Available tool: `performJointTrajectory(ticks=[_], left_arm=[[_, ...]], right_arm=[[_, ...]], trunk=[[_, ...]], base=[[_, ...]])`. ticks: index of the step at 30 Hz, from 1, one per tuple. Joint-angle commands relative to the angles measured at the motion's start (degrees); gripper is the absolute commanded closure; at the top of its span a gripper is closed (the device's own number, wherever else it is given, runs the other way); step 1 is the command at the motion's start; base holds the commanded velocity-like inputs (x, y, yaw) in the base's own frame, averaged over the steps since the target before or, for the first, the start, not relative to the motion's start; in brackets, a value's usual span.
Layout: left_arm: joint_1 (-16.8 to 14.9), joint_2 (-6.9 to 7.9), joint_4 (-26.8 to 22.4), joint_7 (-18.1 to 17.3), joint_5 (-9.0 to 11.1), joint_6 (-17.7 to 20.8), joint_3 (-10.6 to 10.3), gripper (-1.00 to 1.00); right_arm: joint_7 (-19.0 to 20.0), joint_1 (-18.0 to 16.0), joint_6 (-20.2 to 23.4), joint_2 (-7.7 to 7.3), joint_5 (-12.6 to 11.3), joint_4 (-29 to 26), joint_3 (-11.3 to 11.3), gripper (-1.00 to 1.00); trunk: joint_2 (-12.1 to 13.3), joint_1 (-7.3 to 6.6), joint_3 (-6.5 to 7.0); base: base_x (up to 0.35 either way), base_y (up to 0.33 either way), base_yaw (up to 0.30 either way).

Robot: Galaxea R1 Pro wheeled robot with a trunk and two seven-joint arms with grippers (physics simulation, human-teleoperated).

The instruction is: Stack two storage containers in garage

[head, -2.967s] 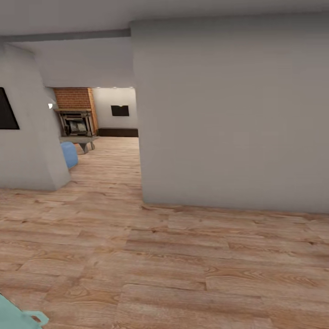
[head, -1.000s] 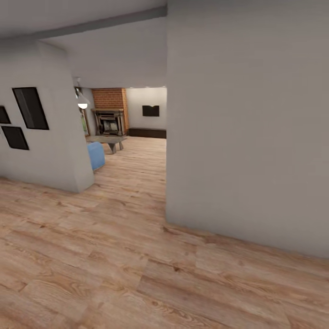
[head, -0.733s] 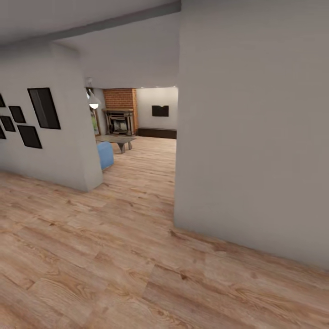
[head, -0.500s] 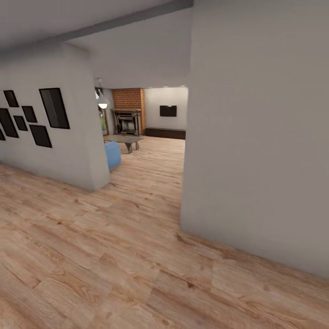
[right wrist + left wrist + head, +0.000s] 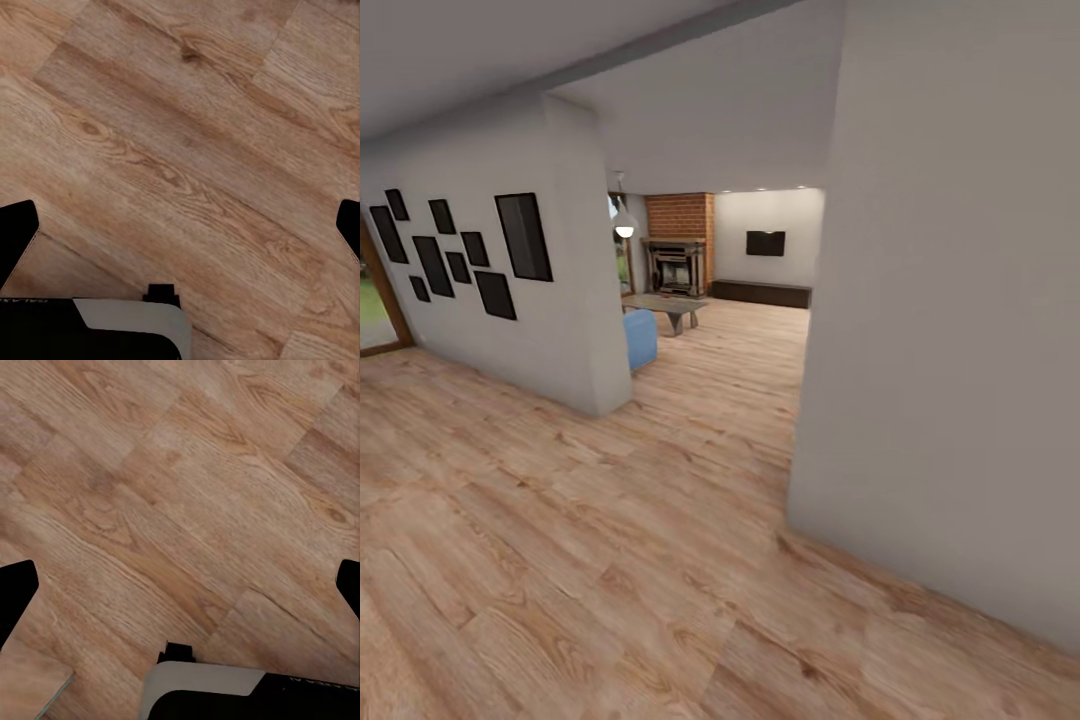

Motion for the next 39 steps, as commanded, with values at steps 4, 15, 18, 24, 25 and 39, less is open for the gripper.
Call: performJointTrajectory(ticks=[4,15,18,24,25,39], left_arm=[[-0.1,0.02,0.3,-0.1,0.1,-0.4,0.2,-1.0],[-0.1,-0.01,0.3,-0.1,0.1,-0.4,0.2,-1.0],[-0.1,-0.03,0.3,-0.1,0.1,-0.4,0.2,-1.0],[-0.1,-0.01,0.3,-0.1,0.1,-0.4,0.2,-1.0],[-0.1,0.01,0.3,-0.1,0.1,-0.4,0.2,-1.0],[-0.1,0.0,0.3,-0.1,0.1,-0.4,0.2,-1.0]], right_arm=[[-0.1,-0.1,-0.4,0.0,0.0,0.2,0.2,-1.0],[-0.1,-0.1,-0.4,0.0,0.0,0.2,0.2,-1.0],[-0.1,-0.1,-0.4,0.0,0.0,0.2,0.2,-1.0],[-0.1,-0.1,-0.4,0.0,0.0,0.2,0.2,-1.0],[-0.1,-0.1,-0.4,0.0,0.0,0.2,0.2,-1.0],[-0.1,-0.1,-0.4,0.0,0.0,0.2,0.2,-1.0]], trunk=[[0.0,0.05,-0.02],[0.0,0.05,-0.02],[0.0,0.05,-0.02],[0.0,0.05,-0.02],[0.0,0.05,-0.02],[0.0,0.05,-0.02]], base=[[0.326,0.0,0.222],[0.326,0.0,0.222],[0.326,0.0,0.222],[0.326,0.0,0.222],[0.326,0.0,0.222],[0.326,0.0,0.207]])
